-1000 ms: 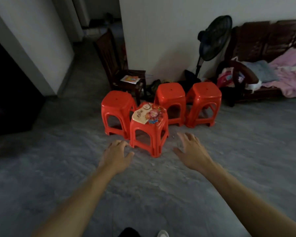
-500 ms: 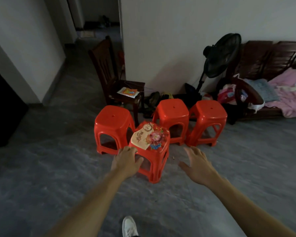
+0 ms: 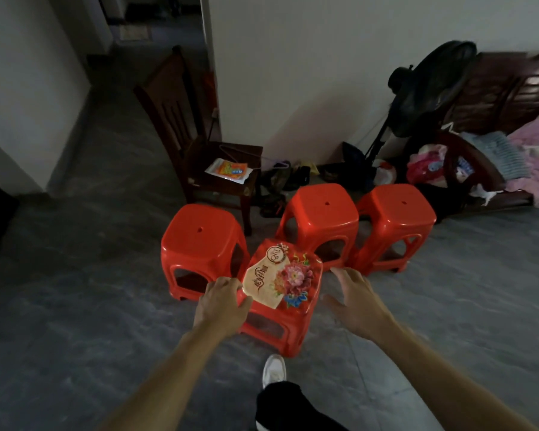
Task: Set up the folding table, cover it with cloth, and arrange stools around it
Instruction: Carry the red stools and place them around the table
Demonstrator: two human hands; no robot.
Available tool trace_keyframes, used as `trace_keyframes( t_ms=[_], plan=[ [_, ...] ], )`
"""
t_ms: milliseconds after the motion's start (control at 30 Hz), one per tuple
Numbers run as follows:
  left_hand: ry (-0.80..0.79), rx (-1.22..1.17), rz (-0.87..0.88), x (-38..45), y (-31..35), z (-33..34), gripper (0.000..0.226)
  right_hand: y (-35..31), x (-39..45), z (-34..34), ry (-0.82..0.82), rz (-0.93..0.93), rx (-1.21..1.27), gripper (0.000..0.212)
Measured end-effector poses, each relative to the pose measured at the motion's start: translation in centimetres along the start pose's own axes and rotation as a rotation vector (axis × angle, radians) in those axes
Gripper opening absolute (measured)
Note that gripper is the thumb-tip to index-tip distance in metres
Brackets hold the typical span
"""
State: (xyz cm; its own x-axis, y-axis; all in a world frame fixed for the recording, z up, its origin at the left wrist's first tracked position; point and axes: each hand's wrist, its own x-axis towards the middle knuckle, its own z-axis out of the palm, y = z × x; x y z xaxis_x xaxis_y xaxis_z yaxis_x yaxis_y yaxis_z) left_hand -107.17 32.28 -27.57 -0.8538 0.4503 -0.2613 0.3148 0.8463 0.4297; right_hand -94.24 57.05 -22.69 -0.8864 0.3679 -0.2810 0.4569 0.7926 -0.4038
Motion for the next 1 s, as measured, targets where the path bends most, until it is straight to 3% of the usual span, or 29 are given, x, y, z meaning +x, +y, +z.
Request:
trace_keyframes(
  t_ms=[367, 467, 667, 867, 1000],
  plan=[
    [-0.121, -0.012, -0.049, 16.2, -1.8, 1.4, 0.046, 2.9, 16.3, 3.6, -0.067, 0.170, 0.090, 0.066],
    [-0.185, 0.012, -0.005, 20.5, -2.8, 4.3, 0.045, 4.2, 19.7, 6.7, -0.078, 0.229, 0.096, 0.072],
    [-0.301, 0.035, 0.034, 28.7, -6.1, 13.1, 0.041, 7.4, 24.6, 14.7, -0.015, 0.325, 0.149, 0.057],
    [-0.375, 0.109, 0.106, 33.4, -7.9, 20.3, 0.045, 10.1, 26.9, 22.8, -0.091, 0.458, 0.137, 0.076],
    [-0.385, 0.135, 0.109, 35.4, -8.0, 23.4, 0.068, 11.5, 27.6, 27.2, -0.124, 0.548, 0.139, 0.101]
  ],
)
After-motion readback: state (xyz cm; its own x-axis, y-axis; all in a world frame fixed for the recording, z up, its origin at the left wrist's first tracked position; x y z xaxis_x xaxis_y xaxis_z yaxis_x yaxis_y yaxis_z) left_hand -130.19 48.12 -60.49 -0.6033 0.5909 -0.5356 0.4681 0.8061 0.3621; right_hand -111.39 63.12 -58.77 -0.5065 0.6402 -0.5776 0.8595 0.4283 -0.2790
